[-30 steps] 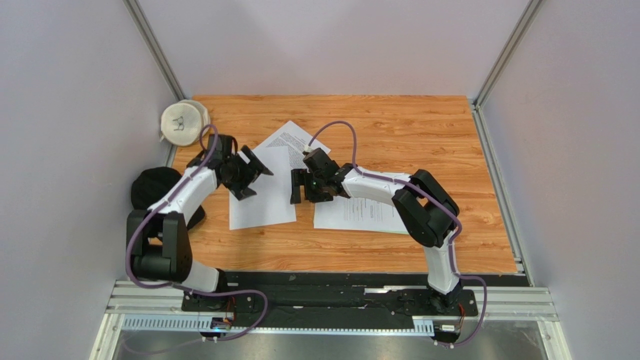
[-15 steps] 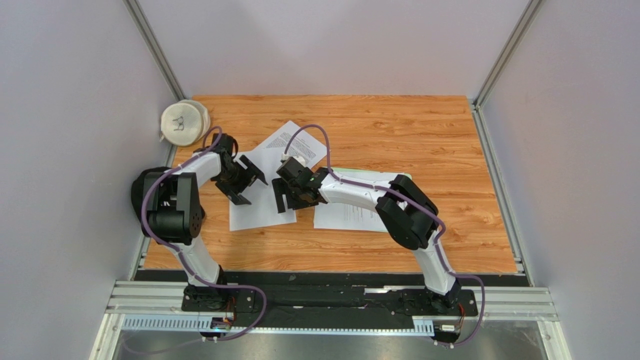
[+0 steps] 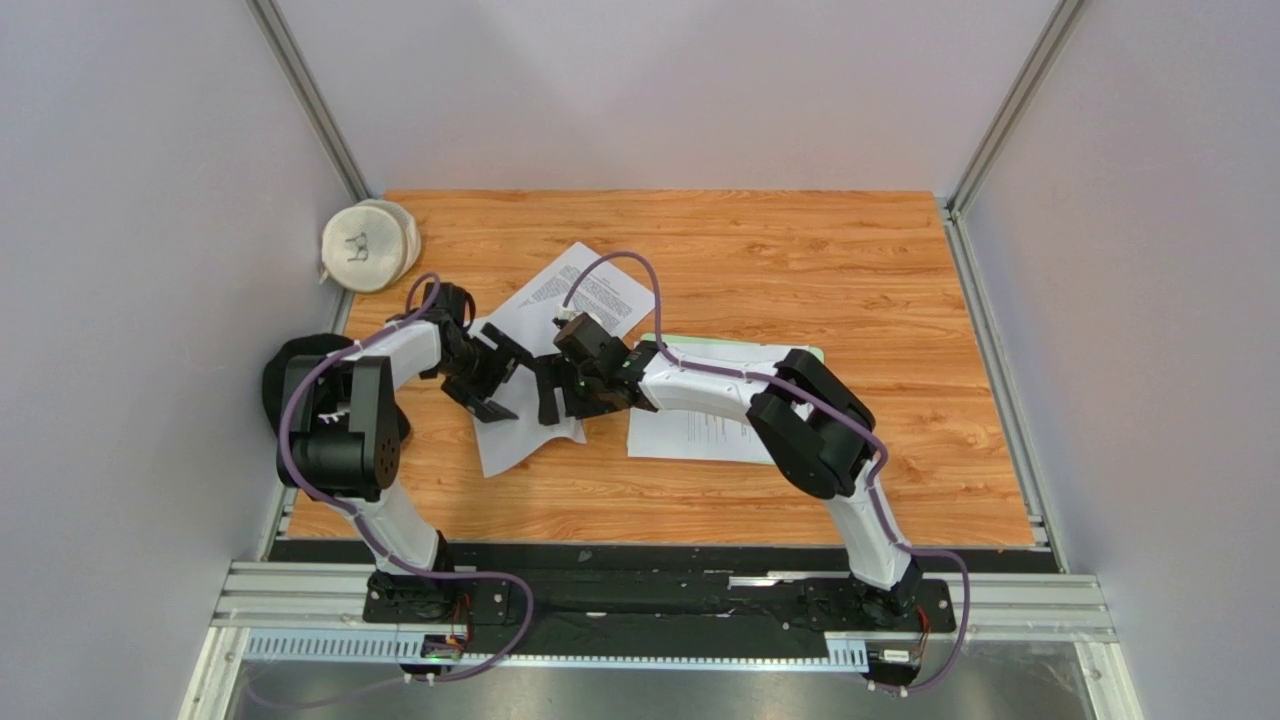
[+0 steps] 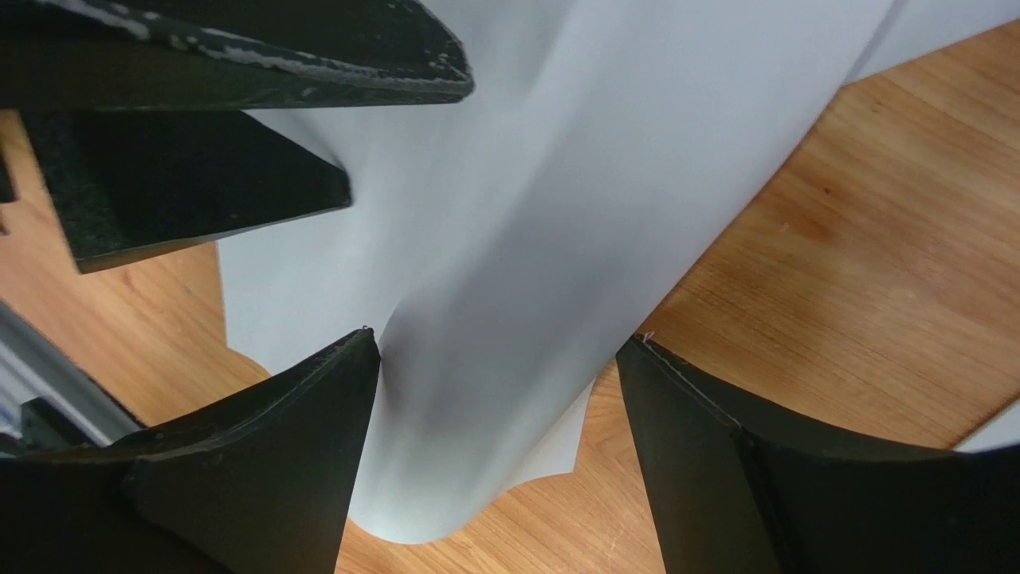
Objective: Put the files into the folder
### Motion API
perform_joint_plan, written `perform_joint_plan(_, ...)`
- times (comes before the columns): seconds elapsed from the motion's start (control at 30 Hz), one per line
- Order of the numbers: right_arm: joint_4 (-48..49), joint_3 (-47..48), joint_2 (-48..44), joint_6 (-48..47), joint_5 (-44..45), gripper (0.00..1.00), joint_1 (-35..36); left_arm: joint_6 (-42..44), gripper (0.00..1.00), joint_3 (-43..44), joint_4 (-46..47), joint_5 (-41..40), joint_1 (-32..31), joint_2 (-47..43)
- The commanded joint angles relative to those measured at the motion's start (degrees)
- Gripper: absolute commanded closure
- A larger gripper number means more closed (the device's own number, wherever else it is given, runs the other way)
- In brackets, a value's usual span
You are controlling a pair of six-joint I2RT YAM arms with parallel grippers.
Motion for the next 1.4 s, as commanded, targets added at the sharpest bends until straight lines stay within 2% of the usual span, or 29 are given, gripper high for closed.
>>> perform_joint_plan(0.0, 9.3, -6.8, -2.7, 2.1, -7.1, 0.18, -2.1, -0.2, 0.12, -1.6, -0.2, -0.3, 0.1, -1.0)
perform_joint_plan(0.13, 23.2, -16.1, -5.4, 5.3, -18.2, 0.16, -5.8, 0.8, 0.12, -1.6, 0.0, 0.4, 0.0, -1.1)
perform_joint_plan(0.2, 29.6, -17.4, -4.9, 6.1, -24.8, 0.16, -7.3, 0.9, 0.12, -2.2, 0.1, 1.0, 0.0, -0.9)
perform_joint_plan(0.4, 35.9, -17.2, -2.5, 8.2, -30.2, 0.10, -8.7, 1.3, 0.13, -3.5, 1.0, 1.4, 0.1, -1.4)
perform_joint_plan(0.63, 46.3, -17.2, -0.3, 16.3, -36.3, 0.05, -10.9, 1.9, 0.13, -2.8, 0.7, 1.7, 0.1, -1.4)
perform_joint_plan(0.93, 41.1, -12.3, 0.2, 11.3, -38.0, 0.02, -12.6, 2.9, 0.13, -1.8, -0.4, 1.0, 0.1, -1.7)
perform_joint_plan(1.03, 37.6, -14.2, -1.2, 10.2, -38.3, 0.05, -12.6, 3.2, 0.13, -1.7, -0.4, 1.0, 0.2, -1.9)
perform_joint_plan(1.17, 34.7, -18.0, -4.8, 8.3, -35.5, 0.13, -12.4, 4.0, 0.13, -1.0, -0.7, 0.5, 0.2, -2.2)
perform_joint_plan(1.2, 34.0, -17.9, -4.9, 8.0, -35.2, 0.22, -12.4, 4.1, 0.13, -1.0, -0.4, 0.5, 0.2, -2.2)
perform_joint_plan(1.27, 33.8, -15.2, -2.5, 8.1, -37.5, 0.34, -12.2, 4.1, 0.12, -1.2, 0.0, 0.7, 0.2, -2.8)
perform_joint_plan(1.3, 33.8, -14.2, -1.3, 7.8, -37.9, 0.53, -12.3, 4.1, 0.12, -1.3, 0.3, 1.0, 0.2, -3.0)
perform_joint_plan(1.37, 30.0, -11.4, -0.2, 6.3, -37.1, 0.73, -12.3, 5.1, 0.12, -0.9, 0.0, 1.0, 0.2, -4.2)
